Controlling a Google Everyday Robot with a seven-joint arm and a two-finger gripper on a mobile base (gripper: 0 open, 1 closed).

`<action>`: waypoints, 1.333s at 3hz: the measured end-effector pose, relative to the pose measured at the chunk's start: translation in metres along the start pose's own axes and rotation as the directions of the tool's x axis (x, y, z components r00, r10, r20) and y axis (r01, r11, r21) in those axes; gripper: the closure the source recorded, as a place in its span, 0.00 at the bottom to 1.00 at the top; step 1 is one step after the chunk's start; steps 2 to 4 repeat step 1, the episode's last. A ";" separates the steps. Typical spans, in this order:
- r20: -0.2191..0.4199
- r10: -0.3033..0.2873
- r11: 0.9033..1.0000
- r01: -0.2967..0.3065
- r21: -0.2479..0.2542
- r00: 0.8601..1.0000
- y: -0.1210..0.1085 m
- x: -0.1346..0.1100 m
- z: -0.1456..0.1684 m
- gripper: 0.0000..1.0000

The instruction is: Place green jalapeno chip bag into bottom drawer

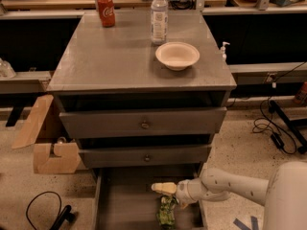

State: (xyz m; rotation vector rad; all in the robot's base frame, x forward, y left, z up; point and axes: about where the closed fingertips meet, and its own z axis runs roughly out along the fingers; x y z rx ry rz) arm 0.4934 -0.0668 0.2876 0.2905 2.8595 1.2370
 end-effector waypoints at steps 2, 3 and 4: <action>0.000 0.000 1.000 0.000 0.000 1.000 0.000 0.000 0.000 0.00; 0.000 0.000 1.000 0.000 0.000 1.000 0.000 0.000 0.000 0.00; 0.000 0.000 1.000 0.000 0.000 1.000 0.000 0.000 0.000 0.00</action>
Offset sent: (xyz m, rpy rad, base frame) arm 0.0000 0.0000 0.0000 0.0000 0.0000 0.0000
